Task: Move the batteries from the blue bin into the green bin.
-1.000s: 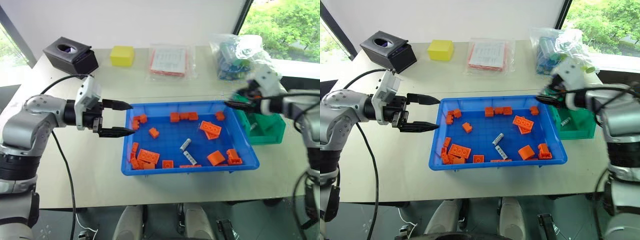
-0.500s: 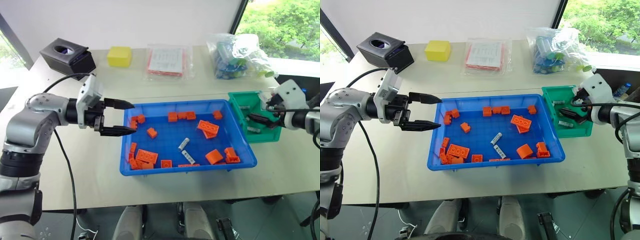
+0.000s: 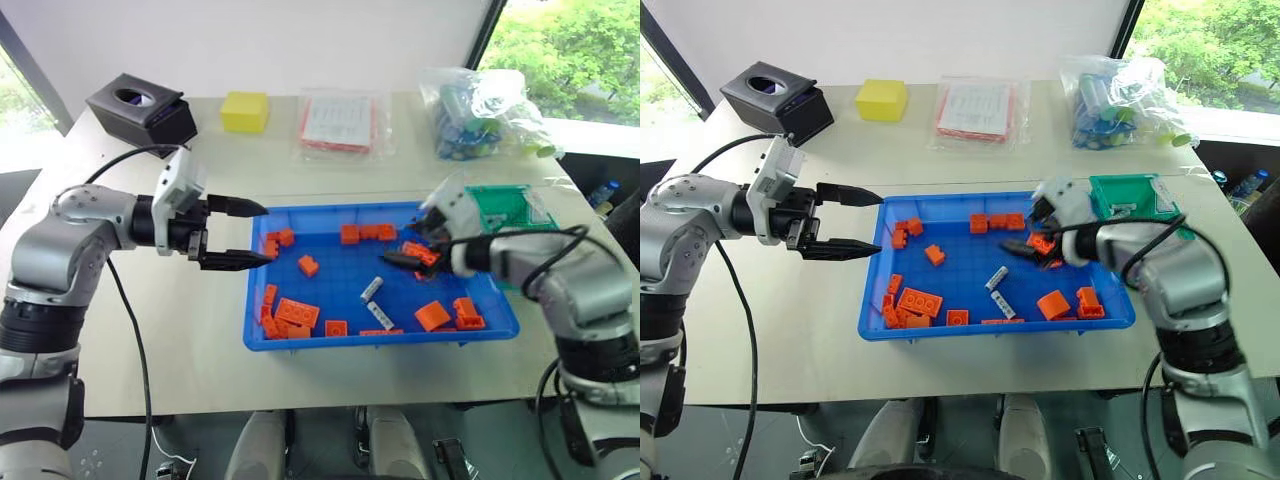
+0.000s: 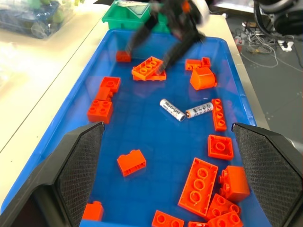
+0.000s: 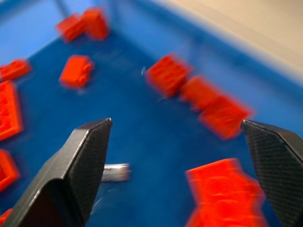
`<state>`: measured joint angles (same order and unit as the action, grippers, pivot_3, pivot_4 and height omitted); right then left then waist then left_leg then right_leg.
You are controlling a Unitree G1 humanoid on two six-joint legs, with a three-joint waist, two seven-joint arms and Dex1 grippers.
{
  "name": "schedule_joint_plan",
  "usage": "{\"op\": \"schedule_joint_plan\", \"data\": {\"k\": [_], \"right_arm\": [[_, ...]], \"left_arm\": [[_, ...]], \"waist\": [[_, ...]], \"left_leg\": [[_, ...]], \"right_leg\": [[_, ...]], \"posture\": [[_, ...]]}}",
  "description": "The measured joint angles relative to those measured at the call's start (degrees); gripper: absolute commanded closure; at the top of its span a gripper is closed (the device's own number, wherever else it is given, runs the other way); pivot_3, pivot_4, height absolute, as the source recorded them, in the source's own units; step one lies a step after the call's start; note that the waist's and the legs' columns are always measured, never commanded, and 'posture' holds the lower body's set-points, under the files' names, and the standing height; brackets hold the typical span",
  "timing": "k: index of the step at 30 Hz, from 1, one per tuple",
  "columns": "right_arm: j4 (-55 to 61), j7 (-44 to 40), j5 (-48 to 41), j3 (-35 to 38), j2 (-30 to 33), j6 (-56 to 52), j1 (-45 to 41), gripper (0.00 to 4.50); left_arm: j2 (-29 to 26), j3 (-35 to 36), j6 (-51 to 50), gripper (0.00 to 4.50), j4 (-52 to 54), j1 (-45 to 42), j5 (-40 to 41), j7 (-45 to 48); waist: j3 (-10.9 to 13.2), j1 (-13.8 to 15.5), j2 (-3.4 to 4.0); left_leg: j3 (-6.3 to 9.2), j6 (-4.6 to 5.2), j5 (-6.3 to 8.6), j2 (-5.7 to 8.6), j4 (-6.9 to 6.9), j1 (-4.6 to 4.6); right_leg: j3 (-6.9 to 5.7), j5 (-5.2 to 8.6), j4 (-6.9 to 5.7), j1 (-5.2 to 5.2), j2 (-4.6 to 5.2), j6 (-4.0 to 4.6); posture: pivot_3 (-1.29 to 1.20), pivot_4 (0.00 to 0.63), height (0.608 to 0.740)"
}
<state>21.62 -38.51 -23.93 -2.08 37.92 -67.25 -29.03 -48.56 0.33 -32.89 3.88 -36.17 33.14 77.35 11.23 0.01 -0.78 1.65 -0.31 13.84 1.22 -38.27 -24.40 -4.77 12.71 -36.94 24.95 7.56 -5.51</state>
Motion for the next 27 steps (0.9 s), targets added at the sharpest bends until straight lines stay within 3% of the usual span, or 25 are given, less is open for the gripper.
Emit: {"op": "schedule_joint_plan", "data": {"k": [10,19,22,25,27], "right_arm": [[1.9,5.4,-1.3,-2.9,-5.1,-6.0,2.6,0.02],[4.0,5.4,-1.7,-7.4,-3.0,-4.9,3.7,0.02],[3.9,5.5,-0.2,-9.1,-2.0,-1.8,4.2,0.85],[2.8,6.1,1.1,-9.6,-1.9,-0.1,4.2,2.27],[2.7,6.3,1.2,-9.6,-2.0,0.0,4.2,2.28]], "left_arm": [[-0.3,0.4,-0.2,0.00,0.8,0.5,0.0,-0.3],[-0.3,0.4,-0.2,0.00,0.8,0.5,0.0,-0.3],[-0.3,0.4,-0.2,0.00,0.8,0.4,0.0,-0.3],[-0.2,0.4,-0.2,0.00,0.8,0.1,0.0,-0.3],[-0.2,0.4,-0.2,0.00,0.7,-0.1,0.0,-0.3]], "waist": [[0.0,0.3,0.00],[0.0,0.3,-0.01],[0.0,0.3,-0.04],[0.0,0.3,-0.04],[0.0,0.3,-0.04]], "left_leg": [[-0.01,0.00,0.00,-0.02,0.00,0.03],[-0.01,0.00,0.00,-0.02,0.00,0.03],[-0.01,0.00,0.00,-0.02,0.00,0.04],[-0.01,0.00,0.00,-0.02,0.00,0.04],[-0.01,0.00,0.00,-0.02,0.00,0.04]], "right_leg": [[0.00,0.00,-0.02,0.00,-0.03,0.00],[0.00,0.01,-0.01,-0.01,-0.03,-0.01],[0.00,0.01,-0.01,-0.02,-0.03,-0.01],[0.00,0.02,-0.01,-0.02,-0.03,-0.01],[0.00,0.01,-0.01,-0.01,-0.03,-0.01]], "posture": [[0.00,0.150,0.692],[0.00,0.150,0.692],[0.00,0.150,0.692],[0.00,0.150,0.692],[0.00,0.150,0.692]]}}
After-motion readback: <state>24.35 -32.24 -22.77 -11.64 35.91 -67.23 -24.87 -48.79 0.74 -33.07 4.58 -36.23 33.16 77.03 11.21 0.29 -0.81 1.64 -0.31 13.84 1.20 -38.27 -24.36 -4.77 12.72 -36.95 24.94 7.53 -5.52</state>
